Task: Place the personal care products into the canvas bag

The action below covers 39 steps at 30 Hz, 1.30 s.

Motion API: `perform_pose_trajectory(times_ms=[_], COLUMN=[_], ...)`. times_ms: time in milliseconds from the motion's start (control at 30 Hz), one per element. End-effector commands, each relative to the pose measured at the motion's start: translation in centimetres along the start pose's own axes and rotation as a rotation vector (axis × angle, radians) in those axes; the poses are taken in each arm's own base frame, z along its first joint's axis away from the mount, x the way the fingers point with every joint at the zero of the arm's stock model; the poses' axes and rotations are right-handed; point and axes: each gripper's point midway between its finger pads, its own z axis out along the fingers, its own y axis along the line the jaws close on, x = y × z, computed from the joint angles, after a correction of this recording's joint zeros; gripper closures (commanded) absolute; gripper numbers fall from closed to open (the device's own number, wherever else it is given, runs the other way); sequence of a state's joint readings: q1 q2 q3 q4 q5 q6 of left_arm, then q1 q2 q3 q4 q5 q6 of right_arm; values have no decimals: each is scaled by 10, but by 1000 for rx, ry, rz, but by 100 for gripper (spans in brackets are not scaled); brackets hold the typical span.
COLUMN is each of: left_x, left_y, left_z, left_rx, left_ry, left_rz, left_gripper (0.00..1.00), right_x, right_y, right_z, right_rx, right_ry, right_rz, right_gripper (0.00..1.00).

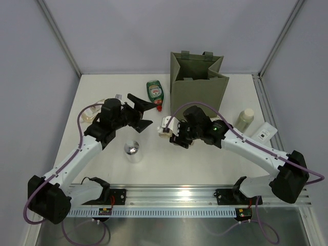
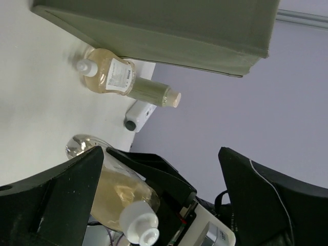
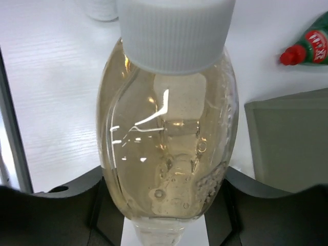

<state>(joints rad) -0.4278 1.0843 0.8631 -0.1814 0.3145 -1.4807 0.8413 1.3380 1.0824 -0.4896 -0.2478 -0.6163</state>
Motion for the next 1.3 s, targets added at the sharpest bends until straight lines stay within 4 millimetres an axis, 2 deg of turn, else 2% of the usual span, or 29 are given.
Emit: perform_pose_trajectory(times_ms=[0, 133, 167, 233, 267, 300, 333, 367, 400, 433, 467, 500, 533, 567, 600, 633, 667, 700, 767, 800, 867, 900, 1000, 1033, 1133, 1167, 1200, 1233, 1267], left_x=[-12, -23, -26, -31, -32, -32, -32, -31, -28, -27, -28, -26, -26, -26, -24, -23, -22, -23, -23, -25, -27, -28, -31, -32, -33, -33, -33, -38, -40], left_y=[-21, -25, -32, -31, -33, -34, -34, -33, -30, -27, -23, -20, -10, -5, -4, 12, 17, 20, 29, 34, 35, 37, 41, 42, 49, 50, 56, 59, 63], left_z=[1, -3, -7, -12, -18, -21, -23, -28, -31, -32, -36, -43, -44, -47, -55, -53, -55, -57, -63, -65, -71, -74, -79, -80, -83, -84, -84, -86, -87], left_rx=[49, 23, 33, 13, 17, 21, 22, 23, 15, 6, -10, -24, -43, -53, -36, -56, -59, -63, -75, -94, -102, -115, -138, -148, -178, -185, -209, -239, -256], left_ry=[-41, -97, -115, -145, -157, -157, -158, -160, -145, -136, -138, -144, -139, -145, -162, -150, -151, -163, -174, -186, -205, -213, -221, -223, -217, -219, -209, -229, -232], left_rz=[103, 234, 326, 422, 503, 545, 591, 655, 686, 723, 786, 813, 837, 867, 884, 890, 893, 896, 910, 915, 934, 937, 958, 967, 972, 972, 967, 958, 955], left_gripper=[1, 1, 1, 1, 1, 1, 1, 1, 1, 1, 1, 1, 1, 1, 1, 1, 1, 1, 1, 1, 1, 1, 1, 1, 1, 1, 1, 1, 1], right_x=[-45, -57, -70, -87, -107, -112, -135, -140, -136, -152, -156, -152, -144, -157, -148, -157, -155, -139, -136, -122, -113, -105, -96, -86, -70, -64, -56, -47, -38], right_y=[-19, -25, -30, -41, -51, -64, -77, -90, -116, -131, -149, -173, -196, -214, -240, -253, -267, -292, -317, -333, -346, -349, -346, -343, -318, -301, -294, -288, -282], right_z=[-35, -66, -83, -111, -136, -150, -179, -191, -201, -228, -241, -239, -255, -279, -269, -284, -281, -261, -255, -235, -215, -198, -162, -149, -111, -97, -88, -81, -74], right_rx=[46, 55, 64, 82, 114, 149, 199, 242, 302, 347, 395, 424, 474, 542, 568, 620, 648, 680, 727, 740, 738, 704, 627, 616, 477, 392, 355, 331, 307], right_ry=[-220, -283, -314, -374, -420, -438, -499, -511, -513, -577, -606, -604, -627, -683, -667, -701, -699, -662, -684, -656, -645, -627, -582, -540, -441, -398, -367, -333, -299], right_rz=[-31, 41, 57, 115, 115, 134, 157, 201, 261, 317, 361, 424, 515, 532, 588, 591, 612, 664, 683, 705, 680, 683, 673, 652, 558, 542, 526, 500, 514], right_gripper=[100, 100, 100, 100, 100, 100, 100, 100, 100, 100, 100, 100, 100, 100, 100, 100, 100, 100, 100, 100, 100, 100, 100, 100, 97, 90, 79, 62, 59])
